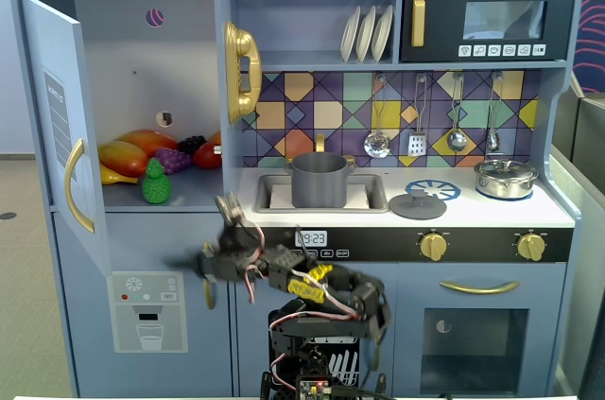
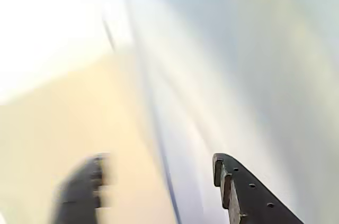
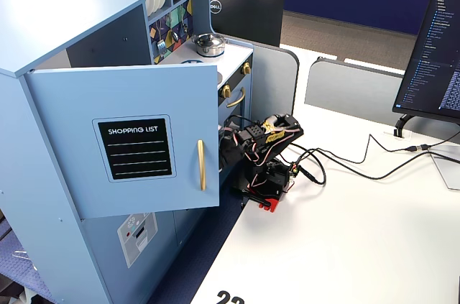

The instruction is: Pick up the green pineapple from the left cabinet and place it in the gray recipient

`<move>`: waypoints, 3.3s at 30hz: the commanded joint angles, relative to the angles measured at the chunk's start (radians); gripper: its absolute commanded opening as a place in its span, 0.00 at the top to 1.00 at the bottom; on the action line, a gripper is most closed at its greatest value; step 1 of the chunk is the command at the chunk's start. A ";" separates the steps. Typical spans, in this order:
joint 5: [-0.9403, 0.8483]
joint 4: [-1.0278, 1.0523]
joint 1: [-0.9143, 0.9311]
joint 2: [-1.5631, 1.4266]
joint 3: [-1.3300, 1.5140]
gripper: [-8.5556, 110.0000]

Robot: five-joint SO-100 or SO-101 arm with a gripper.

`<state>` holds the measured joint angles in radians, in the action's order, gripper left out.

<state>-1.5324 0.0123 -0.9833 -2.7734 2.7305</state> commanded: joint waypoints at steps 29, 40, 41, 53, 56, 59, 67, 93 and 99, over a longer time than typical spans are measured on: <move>-0.029 -0.439 0.167 0.681 -0.594 0.52; 0.057 -0.471 0.175 0.749 -0.638 0.55; 0.058 -0.468 0.178 0.750 -0.637 0.55; 0.051 -0.480 0.199 0.847 -0.687 0.56; 0.040 -0.491 0.187 0.920 -0.753 0.56; -0.003 -0.492 0.158 1.020 -0.861 0.64; -0.170 -0.603 0.051 0.884 -0.790 0.93; -0.118 -0.115 0.960 0.304 -0.727 0.93; -0.129 -0.075 1.011 0.569 -0.911 0.89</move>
<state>-1.6736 -0.0874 -0.0215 -2.3270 1.9804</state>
